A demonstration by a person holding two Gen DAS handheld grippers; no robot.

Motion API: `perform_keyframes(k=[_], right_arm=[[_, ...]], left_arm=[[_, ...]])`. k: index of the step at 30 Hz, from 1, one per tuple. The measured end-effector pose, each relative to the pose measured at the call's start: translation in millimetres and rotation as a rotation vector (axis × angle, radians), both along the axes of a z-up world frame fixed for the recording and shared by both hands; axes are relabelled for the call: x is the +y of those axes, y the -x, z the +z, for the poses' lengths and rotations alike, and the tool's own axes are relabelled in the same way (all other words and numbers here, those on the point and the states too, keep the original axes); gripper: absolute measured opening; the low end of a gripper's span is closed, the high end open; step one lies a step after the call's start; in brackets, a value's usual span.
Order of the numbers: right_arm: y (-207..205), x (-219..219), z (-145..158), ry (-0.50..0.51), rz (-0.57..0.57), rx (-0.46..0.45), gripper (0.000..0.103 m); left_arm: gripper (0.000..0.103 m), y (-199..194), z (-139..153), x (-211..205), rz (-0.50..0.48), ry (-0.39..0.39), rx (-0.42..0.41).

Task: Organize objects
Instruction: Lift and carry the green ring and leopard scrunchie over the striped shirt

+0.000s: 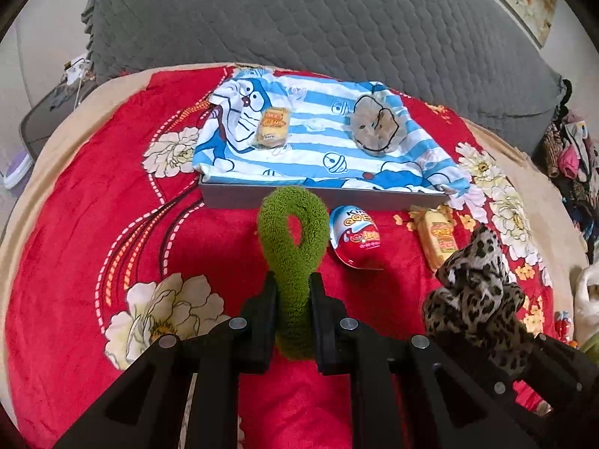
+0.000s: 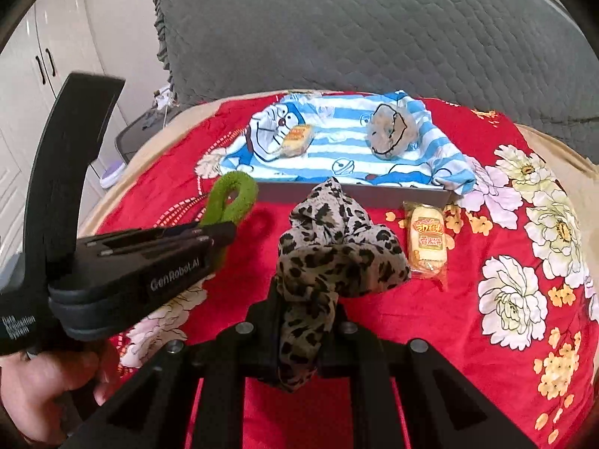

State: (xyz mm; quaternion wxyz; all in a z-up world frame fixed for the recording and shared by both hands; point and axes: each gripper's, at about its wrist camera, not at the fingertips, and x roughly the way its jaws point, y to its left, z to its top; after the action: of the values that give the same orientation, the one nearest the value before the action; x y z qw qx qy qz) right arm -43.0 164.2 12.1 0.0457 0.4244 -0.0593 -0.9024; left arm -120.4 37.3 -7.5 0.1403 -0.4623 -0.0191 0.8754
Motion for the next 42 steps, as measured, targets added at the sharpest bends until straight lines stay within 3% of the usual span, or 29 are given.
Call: perform_keyframes(k=[17, 42], right_arm=[[-26.9, 17.5, 51.3, -0.055, -0.004, 0.143, 0.013], [2.4, 40.7, 85.7, -0.043, 0.014, 0.224, 0.013]], left_arm=[[0.016, -34.1, 54.1, 6.0, 0.006, -0.021, 0.083], [0.016, -20.2, 76.2, 33.1, -0.005, 0.029, 0.131]])
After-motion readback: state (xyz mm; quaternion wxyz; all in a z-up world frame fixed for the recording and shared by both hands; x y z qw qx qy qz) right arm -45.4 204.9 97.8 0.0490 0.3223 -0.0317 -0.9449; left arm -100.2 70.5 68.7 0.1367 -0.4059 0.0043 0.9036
